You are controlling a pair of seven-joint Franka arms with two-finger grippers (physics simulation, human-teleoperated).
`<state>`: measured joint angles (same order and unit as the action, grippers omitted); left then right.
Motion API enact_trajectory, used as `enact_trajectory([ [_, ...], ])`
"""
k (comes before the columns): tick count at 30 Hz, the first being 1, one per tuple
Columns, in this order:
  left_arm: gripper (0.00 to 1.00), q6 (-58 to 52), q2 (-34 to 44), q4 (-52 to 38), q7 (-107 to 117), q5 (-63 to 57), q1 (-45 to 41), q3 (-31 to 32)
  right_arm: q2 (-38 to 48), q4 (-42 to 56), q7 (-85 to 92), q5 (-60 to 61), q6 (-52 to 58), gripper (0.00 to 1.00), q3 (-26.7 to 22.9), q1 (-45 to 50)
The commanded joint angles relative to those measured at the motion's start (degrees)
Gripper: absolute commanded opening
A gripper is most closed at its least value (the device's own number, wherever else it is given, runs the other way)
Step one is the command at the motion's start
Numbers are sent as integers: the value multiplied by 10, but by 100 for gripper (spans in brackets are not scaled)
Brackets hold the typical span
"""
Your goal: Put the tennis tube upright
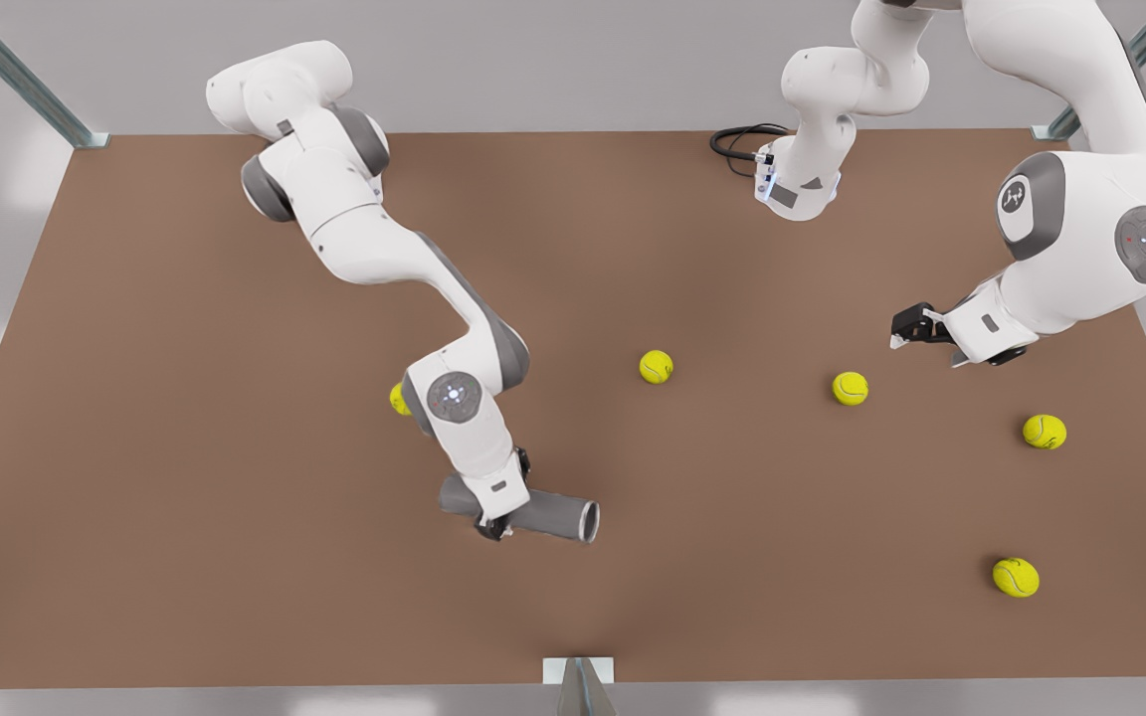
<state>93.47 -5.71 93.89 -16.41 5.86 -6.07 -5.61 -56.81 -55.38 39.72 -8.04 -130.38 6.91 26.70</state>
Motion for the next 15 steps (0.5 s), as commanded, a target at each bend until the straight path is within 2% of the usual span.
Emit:
enact_trajectory([
  [1,100,-1,2,0,1,-1,0,0,-1,3,259,-16,-7,67,-4,11],
  [2,100,-1,3,0,2,0,0,0,-2,4,291,-38,-7,70,-7,8],
  [5,100,-4,4,2,3,0,0,-1,-3,9,375,-60,64,70,-13,11],
  [7,100,-9,7,2,3,0,0,-1,-7,10,444,-56,13,70,-7,10],
  [8,100,-9,7,3,4,0,0,-1,-25,17,408,-44,-7,67,7,12],
  [9,100,-9,7,3,3,0,0,-1,-61,69,358,-45,-24,67,3,38],
  [12,100,-9,7,2,3,0,0,-2,-99,73,264,-43,-140,66,8,39],
  [15,100,-8,5,2,4,0,0,-2,-110,74,181,-44,-160,66,3,62],
])
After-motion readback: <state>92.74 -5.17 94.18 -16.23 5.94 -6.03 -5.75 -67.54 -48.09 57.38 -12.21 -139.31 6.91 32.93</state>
